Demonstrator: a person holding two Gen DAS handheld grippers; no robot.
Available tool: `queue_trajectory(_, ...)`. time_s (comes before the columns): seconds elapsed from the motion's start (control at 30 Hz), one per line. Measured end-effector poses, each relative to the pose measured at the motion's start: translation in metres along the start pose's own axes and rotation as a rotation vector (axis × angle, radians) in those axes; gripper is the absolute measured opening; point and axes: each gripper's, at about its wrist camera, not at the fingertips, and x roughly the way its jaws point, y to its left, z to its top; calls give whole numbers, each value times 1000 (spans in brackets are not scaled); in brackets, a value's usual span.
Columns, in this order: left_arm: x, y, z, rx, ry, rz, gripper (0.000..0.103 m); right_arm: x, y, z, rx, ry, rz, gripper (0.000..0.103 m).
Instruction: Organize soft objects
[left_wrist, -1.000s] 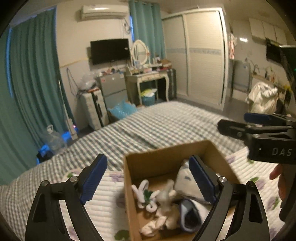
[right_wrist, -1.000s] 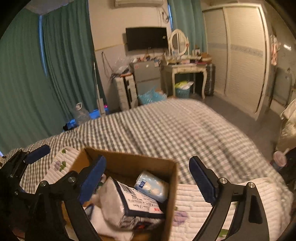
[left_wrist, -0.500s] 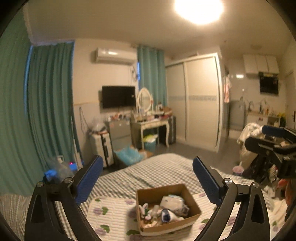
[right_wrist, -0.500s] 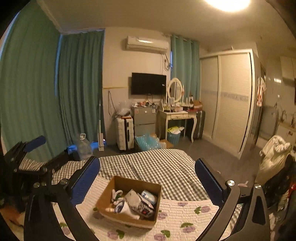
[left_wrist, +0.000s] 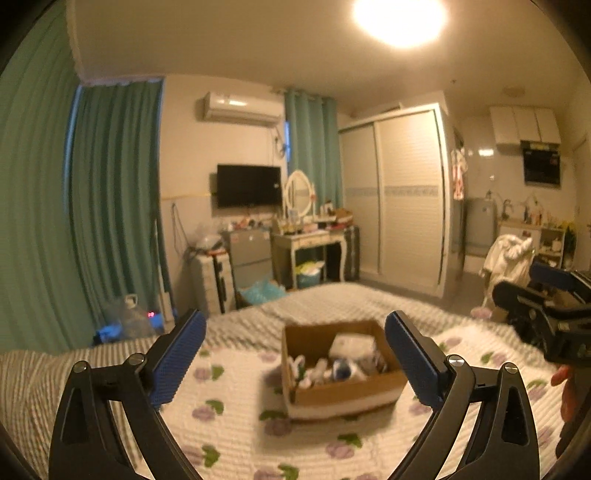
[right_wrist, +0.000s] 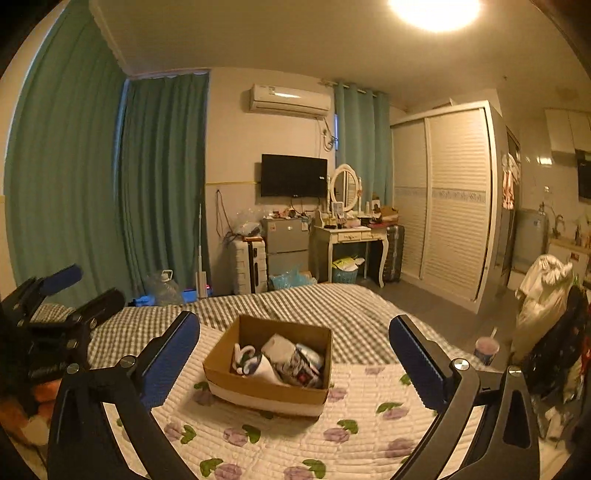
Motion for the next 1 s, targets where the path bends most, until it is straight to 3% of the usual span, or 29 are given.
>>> queue_trajectory(0.2,24,7,-43,19,82,37,99,38,6,-48,14,68,-11,103)
queue_trajectory(0.33,28,11,-51,3,110,32,99,58,7,-69,25,114,-13,103)
queue_trajectory(1.0,32,16,-57,-41,147,-15,99,66,14,-80,23,150,-22,103)
